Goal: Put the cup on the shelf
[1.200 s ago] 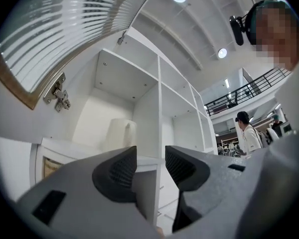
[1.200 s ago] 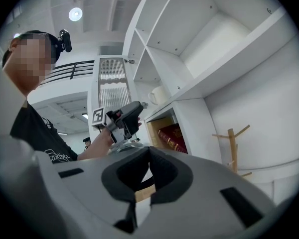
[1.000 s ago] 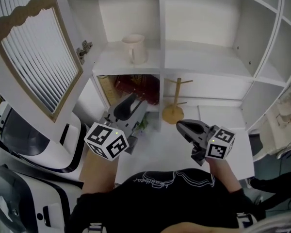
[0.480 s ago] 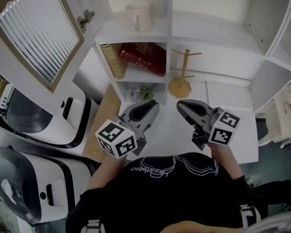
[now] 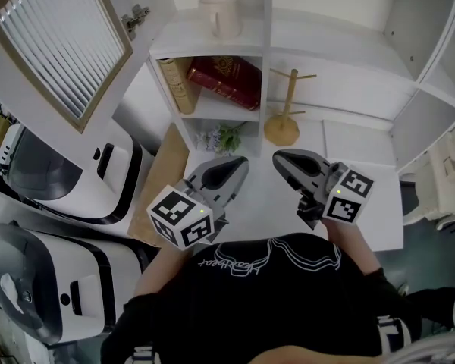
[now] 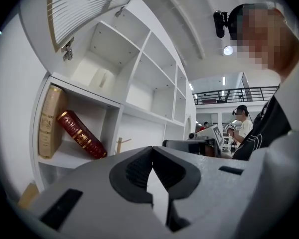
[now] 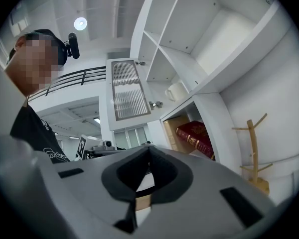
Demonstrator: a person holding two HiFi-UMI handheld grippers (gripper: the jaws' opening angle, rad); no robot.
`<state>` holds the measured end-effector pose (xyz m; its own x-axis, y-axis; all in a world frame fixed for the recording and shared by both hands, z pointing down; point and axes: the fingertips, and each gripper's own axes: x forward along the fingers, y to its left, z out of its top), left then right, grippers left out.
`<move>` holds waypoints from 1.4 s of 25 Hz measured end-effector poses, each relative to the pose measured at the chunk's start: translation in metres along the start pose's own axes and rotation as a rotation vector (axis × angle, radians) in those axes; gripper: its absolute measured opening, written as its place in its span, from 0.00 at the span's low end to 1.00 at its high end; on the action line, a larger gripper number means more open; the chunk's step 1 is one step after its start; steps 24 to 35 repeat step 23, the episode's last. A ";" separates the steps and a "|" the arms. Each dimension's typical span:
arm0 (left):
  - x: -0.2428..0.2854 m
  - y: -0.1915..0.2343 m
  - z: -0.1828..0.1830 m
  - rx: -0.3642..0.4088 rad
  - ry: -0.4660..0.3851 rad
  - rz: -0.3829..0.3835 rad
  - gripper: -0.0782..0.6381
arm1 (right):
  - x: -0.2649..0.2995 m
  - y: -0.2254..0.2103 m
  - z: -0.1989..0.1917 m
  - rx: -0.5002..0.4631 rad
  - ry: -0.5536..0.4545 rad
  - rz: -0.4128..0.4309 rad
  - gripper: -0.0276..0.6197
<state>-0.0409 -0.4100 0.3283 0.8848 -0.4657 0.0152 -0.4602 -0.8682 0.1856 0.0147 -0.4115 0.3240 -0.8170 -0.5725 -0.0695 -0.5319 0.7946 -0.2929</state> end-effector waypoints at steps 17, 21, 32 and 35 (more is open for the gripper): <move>0.003 0.000 0.012 0.015 -0.019 0.018 0.12 | -0.009 -0.007 0.002 -0.004 0.003 -0.001 0.05; 0.009 -0.003 0.010 0.015 -0.008 0.010 0.12 | -0.015 -0.010 0.002 0.001 0.000 -0.009 0.05; 0.013 -0.005 0.008 0.014 -0.001 0.004 0.12 | -0.018 -0.012 0.003 0.002 -0.002 -0.014 0.05; 0.013 -0.005 0.008 0.014 -0.001 0.004 0.12 | -0.018 -0.012 0.003 0.002 -0.002 -0.014 0.05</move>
